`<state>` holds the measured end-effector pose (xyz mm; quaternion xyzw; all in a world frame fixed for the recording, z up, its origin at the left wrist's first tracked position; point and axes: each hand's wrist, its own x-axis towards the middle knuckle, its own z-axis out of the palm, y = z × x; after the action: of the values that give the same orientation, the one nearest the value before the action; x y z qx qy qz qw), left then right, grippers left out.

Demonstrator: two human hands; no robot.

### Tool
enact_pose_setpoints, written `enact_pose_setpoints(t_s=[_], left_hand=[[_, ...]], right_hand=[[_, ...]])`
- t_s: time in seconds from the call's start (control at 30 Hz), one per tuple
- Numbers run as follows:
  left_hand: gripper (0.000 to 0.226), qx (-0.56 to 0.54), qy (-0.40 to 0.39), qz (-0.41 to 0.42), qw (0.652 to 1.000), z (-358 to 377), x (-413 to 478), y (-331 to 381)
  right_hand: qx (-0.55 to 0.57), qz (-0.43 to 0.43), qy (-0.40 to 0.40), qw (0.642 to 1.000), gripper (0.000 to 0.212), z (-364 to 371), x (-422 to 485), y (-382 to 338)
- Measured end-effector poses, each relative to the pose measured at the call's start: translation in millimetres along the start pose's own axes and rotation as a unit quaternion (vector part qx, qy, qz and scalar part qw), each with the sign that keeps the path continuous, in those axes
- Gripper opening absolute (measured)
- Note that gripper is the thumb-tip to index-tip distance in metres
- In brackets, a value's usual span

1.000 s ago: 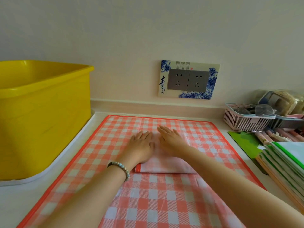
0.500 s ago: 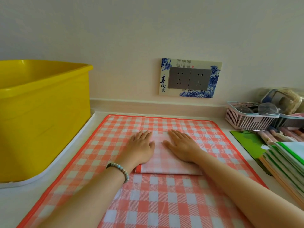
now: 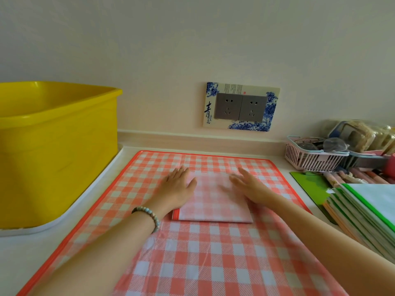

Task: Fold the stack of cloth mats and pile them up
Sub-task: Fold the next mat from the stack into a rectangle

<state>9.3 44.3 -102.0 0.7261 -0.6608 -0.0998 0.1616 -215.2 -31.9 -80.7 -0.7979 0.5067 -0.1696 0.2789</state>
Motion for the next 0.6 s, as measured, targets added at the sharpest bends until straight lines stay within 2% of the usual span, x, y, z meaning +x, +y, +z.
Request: enact_pose_setpoints(t_s=[0.13, 0.23, 0.33, 0.47, 0.6], left_hand=[[0.072, -0.055, -0.03, -0.035, 0.997, -6, -18, -8], [0.078, -0.039, -0.053, -0.056, 0.996, -5, -33, -11], [0.081, -0.005, -0.049, -0.059, 0.997, 2, -44, -11], [0.083, 0.044, -0.048, -0.068, 0.996, 7, -48, -9], [0.087, 0.064, -0.047, -0.072, 0.994, 7, -47, -6]], right_hand=[[0.123, 0.023, 0.022, 0.992, 0.074, -18, -10, -1], [0.184, 0.062, -0.002, 0.981, 0.071, -30, -15, 0], [0.272, 0.115, -0.056, 0.954, 0.059, -39, -22, -4], [0.253, 0.174, -0.126, 0.943, 0.046, -41, -27, -7], [0.208, 0.197, -0.123, 0.95, 0.04, -37, -25, -13]])
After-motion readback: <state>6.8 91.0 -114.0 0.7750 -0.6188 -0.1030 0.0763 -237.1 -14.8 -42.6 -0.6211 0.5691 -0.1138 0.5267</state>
